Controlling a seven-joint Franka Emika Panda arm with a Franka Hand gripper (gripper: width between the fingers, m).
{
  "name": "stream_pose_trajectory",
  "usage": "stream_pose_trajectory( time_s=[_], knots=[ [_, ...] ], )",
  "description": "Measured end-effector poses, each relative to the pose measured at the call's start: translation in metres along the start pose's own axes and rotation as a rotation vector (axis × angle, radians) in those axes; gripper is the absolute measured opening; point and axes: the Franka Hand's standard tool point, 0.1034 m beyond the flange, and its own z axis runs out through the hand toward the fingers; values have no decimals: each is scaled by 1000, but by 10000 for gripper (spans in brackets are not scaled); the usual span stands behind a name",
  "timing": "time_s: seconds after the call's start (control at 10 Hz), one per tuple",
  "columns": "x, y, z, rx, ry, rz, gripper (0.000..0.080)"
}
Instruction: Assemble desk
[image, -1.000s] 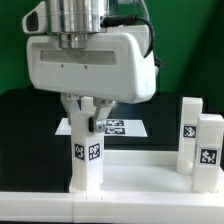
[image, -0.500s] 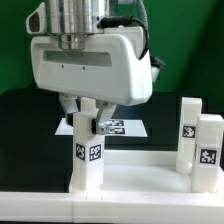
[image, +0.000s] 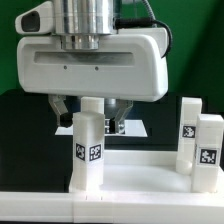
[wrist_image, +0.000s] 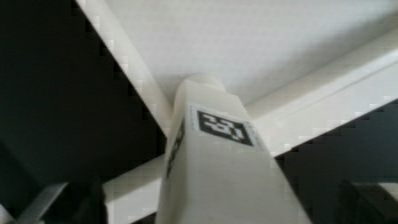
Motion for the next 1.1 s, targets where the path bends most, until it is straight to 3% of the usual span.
stream_pose_trajectory(
  time_s=[1.1],
  knots=[
    [3, 3, -1, -27, 14, -823, 649]
  ],
)
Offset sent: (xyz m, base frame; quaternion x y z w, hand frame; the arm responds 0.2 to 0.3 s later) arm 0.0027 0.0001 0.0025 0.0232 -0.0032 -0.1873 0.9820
